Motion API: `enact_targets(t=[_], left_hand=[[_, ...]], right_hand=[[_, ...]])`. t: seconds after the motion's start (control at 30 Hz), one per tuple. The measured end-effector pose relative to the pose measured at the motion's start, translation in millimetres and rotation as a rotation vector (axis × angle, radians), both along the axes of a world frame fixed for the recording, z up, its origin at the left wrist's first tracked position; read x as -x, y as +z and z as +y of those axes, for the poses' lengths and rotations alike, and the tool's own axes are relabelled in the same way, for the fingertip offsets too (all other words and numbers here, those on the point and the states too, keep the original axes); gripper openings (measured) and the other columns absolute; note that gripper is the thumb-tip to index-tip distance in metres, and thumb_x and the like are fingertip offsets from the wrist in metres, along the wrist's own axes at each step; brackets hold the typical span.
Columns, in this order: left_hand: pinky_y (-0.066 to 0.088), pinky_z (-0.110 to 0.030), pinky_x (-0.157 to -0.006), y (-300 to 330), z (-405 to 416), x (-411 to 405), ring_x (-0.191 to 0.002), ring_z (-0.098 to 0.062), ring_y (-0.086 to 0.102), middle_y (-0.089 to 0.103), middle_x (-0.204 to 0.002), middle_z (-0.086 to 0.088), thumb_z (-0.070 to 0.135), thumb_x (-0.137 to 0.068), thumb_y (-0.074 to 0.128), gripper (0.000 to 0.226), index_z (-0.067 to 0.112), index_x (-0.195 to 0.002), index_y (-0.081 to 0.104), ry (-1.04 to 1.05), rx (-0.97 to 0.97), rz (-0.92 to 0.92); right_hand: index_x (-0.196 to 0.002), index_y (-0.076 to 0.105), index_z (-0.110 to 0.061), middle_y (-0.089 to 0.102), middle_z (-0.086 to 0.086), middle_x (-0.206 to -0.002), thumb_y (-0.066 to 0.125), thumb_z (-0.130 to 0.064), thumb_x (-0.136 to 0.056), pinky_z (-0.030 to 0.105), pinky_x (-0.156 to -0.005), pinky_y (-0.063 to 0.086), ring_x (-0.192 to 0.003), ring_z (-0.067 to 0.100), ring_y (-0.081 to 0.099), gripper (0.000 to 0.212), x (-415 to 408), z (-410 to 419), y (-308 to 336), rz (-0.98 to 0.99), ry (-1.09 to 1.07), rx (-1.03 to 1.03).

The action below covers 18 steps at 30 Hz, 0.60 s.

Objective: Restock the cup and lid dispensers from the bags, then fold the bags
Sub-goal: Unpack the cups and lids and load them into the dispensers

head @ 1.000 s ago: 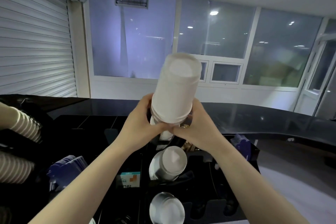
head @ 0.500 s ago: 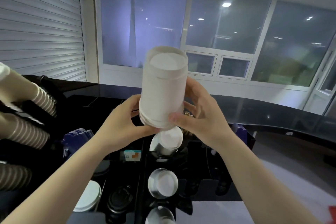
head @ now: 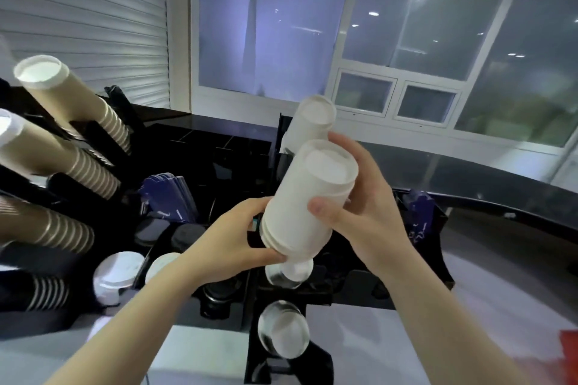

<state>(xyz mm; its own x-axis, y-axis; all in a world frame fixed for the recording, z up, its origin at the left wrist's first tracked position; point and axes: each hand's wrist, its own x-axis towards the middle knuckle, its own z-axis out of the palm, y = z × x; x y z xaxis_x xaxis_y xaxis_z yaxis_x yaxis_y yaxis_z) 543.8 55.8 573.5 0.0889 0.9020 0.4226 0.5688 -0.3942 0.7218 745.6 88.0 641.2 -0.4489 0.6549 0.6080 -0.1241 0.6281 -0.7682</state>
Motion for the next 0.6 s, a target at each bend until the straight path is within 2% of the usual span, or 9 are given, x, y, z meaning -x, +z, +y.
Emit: enact_targets(t=[0.1, 0.13, 0.23, 0.33, 0.4, 0.47, 0.53, 0.6], left_hand=[[0.037, -0.010, -0.095, -9.1, -2.3, -2.2, -0.120, 0.011, 0.042, 0.044, -0.126, 0.039, 0.046, -0.072, 0.073, 0.066, 0.065, -0.123, 0.036, 0.013, -0.021, -0.002], [0.036, -0.011, -0.097, -13.4, -3.6, -1.5, -0.120, 0.011, 0.042, 0.045, -0.126, 0.038, 0.040, -0.076, 0.072, 0.065, 0.062, -0.125, 0.036, 0.023, -0.012, -0.020], [0.037, -0.028, -0.103, -23.5, -8.8, 3.6, -0.120, 0.010, 0.044, 0.049, -0.127, 0.032, 0.025, -0.084, 0.067, 0.060, 0.046, -0.133, 0.040, 0.053, 0.057, -0.095], [0.036, -0.029, -0.105, -28.1, -15.3, 11.6, -0.122, 0.011, 0.042, 0.050, -0.128, 0.032, 0.022, -0.085, 0.064, 0.059, 0.048, -0.131, 0.039, 0.069, 0.088, -0.090], [0.036, -0.032, -0.108, -31.9, -17.9, 18.5, -0.124, 0.008, 0.042, 0.050, -0.133, 0.024, 0.016, -0.086, 0.064, 0.061, 0.042, -0.135, 0.039, 0.091, 0.115, -0.101], [0.036, -0.031, -0.108, -35.6, -21.1, 24.4, -0.123, 0.011, 0.041, 0.050, -0.133, 0.025, 0.016, -0.087, 0.063, 0.060, 0.043, -0.134, 0.039, 0.105, 0.130, -0.104], [0.036, -0.029, -0.107, -37.7, -23.4, 28.4, -0.122, 0.013, 0.041, 0.049, -0.129, 0.029, 0.015, -0.087, 0.063, 0.059, 0.050, -0.129, 0.038, 0.098, 0.135, -0.105], [0.036, -0.028, -0.107, -38.3, -23.5, 30.8, -0.121, 0.014, 0.041, 0.049, -0.127, 0.031, 0.015, -0.088, 0.062, 0.059, 0.053, -0.125, 0.036, 0.091, 0.146, -0.112]], right_hand=[[-0.124, 0.049, -0.033, 0.061, -0.016, -0.116, 0.083, -0.022, -0.064, 0.031, -0.084, 0.053, -0.108, 0.010, 0.060, 0.070, -5.0, -3.0, -10.9, -0.035, -0.108, -0.003], [-0.122, 0.049, -0.033, 0.060, -0.017, -0.114, 0.083, -0.021, -0.063, 0.030, -0.082, 0.054, -0.106, 0.009, 0.060, 0.069, -6.2, -4.1, -15.3, -0.042, -0.149, 0.006], [-0.118, 0.048, -0.036, 0.059, -0.019, -0.115, 0.084, -0.022, -0.061, 0.036, -0.084, 0.055, -0.107, 0.008, 0.059, 0.068, -8.5, -8.0, -25.1, -0.037, -0.249, 0.059], [-0.114, 0.048, -0.041, 0.058, -0.017, -0.117, 0.084, -0.031, -0.060, 0.033, -0.082, 0.055, -0.107, 0.009, 0.059, 0.066, -9.8, -13.8, -34.3, 0.004, -0.310, 0.065], [-0.114, 0.050, -0.040, 0.059, -0.014, -0.119, 0.082, -0.036, -0.059, 0.028, -0.080, 0.055, -0.107, 0.011, 0.060, 0.064, -11.3, -16.8, -39.8, 0.091, -0.323, 0.071], [-0.114, 0.052, -0.039, 0.058, -0.011, -0.120, 0.081, -0.037, -0.061, 0.026, -0.078, 0.054, -0.106, 0.014, 0.060, 0.061, -13.5, -19.2, -45.0, 0.164, -0.326, 0.078], [-0.114, 0.052, -0.040, 0.058, -0.010, -0.120, 0.081, -0.037, -0.061, 0.027, -0.077, 0.054, -0.107, 0.014, 0.060, 0.060, -13.8, -21.0, -50.3, 0.147, -0.342, 0.069], [-0.112, 0.050, -0.046, 0.059, -0.017, -0.115, 0.080, -0.038, -0.061, 0.022, -0.075, 0.054, -0.105, 0.010, 0.060, 0.060, -11.3, -21.8, -55.3, 0.061, -0.389, 0.058]])
